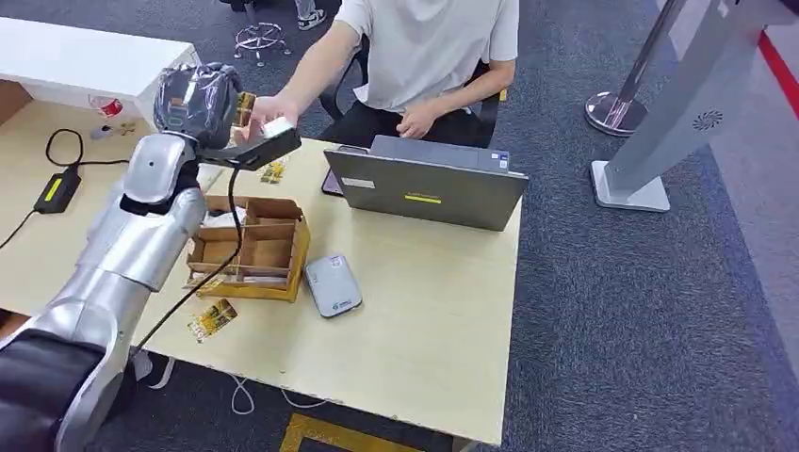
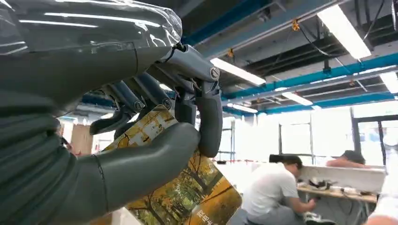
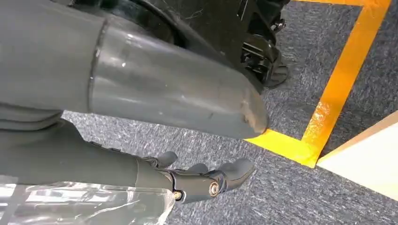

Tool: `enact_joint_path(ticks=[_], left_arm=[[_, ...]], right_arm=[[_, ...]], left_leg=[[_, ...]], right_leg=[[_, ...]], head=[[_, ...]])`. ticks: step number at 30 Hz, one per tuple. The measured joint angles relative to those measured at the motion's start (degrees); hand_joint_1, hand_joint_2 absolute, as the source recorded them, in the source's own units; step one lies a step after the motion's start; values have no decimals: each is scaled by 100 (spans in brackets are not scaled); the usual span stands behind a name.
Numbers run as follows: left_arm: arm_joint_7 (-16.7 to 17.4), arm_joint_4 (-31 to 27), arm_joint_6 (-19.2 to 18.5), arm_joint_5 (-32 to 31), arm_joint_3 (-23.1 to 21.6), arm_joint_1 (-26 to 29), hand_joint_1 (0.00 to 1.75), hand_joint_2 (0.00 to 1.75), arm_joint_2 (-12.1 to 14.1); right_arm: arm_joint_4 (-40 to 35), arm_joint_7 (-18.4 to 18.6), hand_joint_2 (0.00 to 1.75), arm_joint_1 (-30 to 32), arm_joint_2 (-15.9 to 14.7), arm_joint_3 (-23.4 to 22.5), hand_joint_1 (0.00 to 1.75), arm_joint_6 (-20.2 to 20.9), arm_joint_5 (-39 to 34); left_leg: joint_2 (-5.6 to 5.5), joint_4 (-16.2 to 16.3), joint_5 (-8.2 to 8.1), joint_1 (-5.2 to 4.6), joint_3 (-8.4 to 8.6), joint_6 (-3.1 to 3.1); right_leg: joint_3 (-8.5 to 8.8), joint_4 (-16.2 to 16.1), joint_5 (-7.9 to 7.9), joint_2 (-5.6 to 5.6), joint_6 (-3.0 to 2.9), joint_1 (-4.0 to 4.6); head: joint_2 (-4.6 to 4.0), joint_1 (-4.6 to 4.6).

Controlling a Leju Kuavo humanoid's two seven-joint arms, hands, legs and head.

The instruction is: Pass the card to the sensor for recognition and then transmit it.

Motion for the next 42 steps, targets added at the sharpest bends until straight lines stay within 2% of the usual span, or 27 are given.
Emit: enact_joint_path(ticks=[5, 6, 14, 26, 34, 42], left_arm=[[175, 454, -232, -94, -134, -538, 175, 175, -145], [199, 531, -241, -94, -153, -589, 0, 175, -158], [212, 1015, -238, 28, -184, -712, 0, 175, -184], [142, 1190, -171, 81, -184, -717, 0, 175, -166], [-65, 1183, -90, 269, -184, -551, 0, 175, 33], [-68, 1170, -87, 269, -184, -452, 0, 175, 131]], right_arm=[[-2, 9, 0, -2, 35, 0, 0, 29, 37], [-4, 7, 0, -2, 41, 0, 0, 29, 42], [-9, 0, 0, -1, 83, 0, 0, 37, 48], [-7, 4, 0, 6, 109, 0, 0, 26, 48], [-7, -4, 0, 26, 114, -20, 0, 22, 33], [-7, -6, 0, 35, 114, -77, 0, 22, 31]], left_leg=[[1, -1, -1, -1, -2, 0], [1, -1, -1, -1, -1, 0], [2, -2, 0, 0, -1, 0], [0, -1, 0, -1, -5, 0], [1, -2, 0, 0, -4, 0], [0, -2, 0, 0, -5, 0]], right_leg=[[0, 0, 0, 1, 0, -1], [0, 0, 0, 1, 0, -1], [0, 1, 0, 1, 0, 1], [0, 1, 0, 0, 0, -1], [-1, 2, -1, 1, -1, 0], [0, 2, -1, -1, 0, 0]], head=[[0, 2], [0, 0], [0, 0], [0, 0], [0, 0], [0, 2]])
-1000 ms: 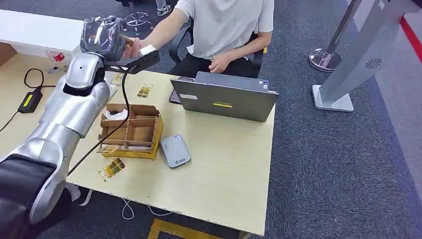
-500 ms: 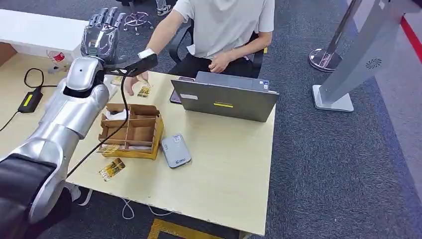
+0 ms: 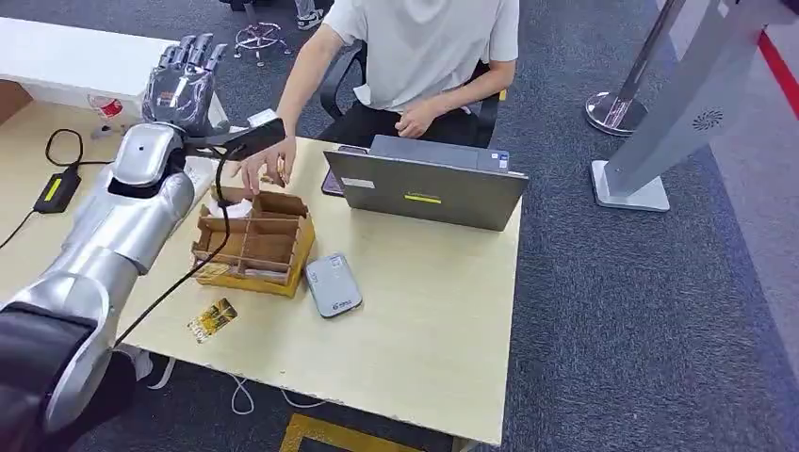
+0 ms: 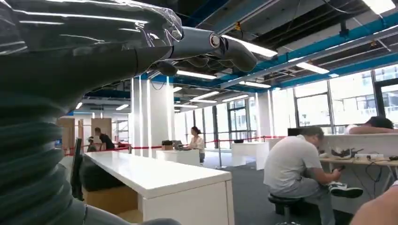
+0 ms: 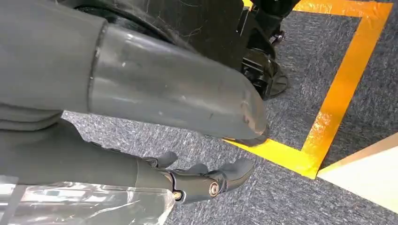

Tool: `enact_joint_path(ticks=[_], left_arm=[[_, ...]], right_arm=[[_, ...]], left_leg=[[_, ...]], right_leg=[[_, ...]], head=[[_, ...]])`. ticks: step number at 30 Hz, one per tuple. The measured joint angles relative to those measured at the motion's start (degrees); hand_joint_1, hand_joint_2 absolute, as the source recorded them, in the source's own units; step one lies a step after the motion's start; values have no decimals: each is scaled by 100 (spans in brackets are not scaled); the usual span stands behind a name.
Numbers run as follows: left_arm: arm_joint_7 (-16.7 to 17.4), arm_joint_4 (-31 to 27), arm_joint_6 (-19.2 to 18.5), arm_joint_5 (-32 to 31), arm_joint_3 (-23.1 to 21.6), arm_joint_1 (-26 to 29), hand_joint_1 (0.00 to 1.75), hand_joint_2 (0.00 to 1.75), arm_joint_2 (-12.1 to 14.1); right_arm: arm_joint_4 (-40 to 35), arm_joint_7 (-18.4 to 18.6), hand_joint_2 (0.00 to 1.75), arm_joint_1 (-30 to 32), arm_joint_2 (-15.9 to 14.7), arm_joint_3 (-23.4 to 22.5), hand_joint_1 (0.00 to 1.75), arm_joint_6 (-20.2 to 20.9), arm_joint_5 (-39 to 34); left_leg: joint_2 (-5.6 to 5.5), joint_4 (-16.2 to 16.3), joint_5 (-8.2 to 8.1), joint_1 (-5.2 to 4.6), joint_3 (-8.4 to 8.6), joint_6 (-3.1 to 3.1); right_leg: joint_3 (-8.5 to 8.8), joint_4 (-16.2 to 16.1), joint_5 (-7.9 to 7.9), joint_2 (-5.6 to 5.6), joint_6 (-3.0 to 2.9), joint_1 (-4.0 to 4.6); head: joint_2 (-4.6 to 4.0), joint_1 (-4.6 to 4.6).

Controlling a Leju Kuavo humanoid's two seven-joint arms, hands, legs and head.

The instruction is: Pass the card to the sensor for recognition and then transmit it.

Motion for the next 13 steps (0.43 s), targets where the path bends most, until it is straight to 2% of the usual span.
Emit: enact_joint_path(ticks=[4, 6, 9, 11, 12, 13], left_arm=[[-70, -72, -17, 139, 0, 55, 0, 175, 78], [-245, -282, -142, 506, 2, 167, 0, 175, 278], [-558, -794, -466, 1381, 107, 555, 0, 175, 1118], [-925, -1122, -919, 2562, 517, 1014, 0, 175, 1862], [-1150, -1234, -1196, 3217, 865, 1347, 0, 175, 2351], [-1314, -1290, -1402, 3698, 1230, 1665, 0, 175, 2677]], right_arm=[[0, -17, 0, 2, 0, -9, 0, -2, -22], [0, -53, 0, 10, 0, -42, 0, 0, -70], [2, -179, 0, 68, 0, -136, 0, 20, -206], [4, -243, 0, 135, 0, -221, 0, 24, -293], [9, -247, 0, 172, 0, -271, 0, 24, -323], [13, -249, 0, 196, -2, -321, 0, 28, -356]], left_leg=[[0, 0, 0, -1, -2, 0], [12, -3, -1, -1, -5, -1], [76, -17, -19, -6, 12, -25], [141, -27, -38, -5, 47, -52], [164, -34, -49, -4, 60, -67], [182, -37, -59, -3, 68, -75]], right_leg=[[2, 0, 0, 2, 1, 0], [5, 5, 1, 13, 0, 0], [5, 15, 0, 83, -2, 0], [4, 16, -9, 148, -17, 0], [5, 17, -21, 170, -34, 0], [3, 19, -24, 189, -39, 0]], head=[[0, 0], [0, 0], [0, 0], [0, -7], [0, -7], [0, -11]])
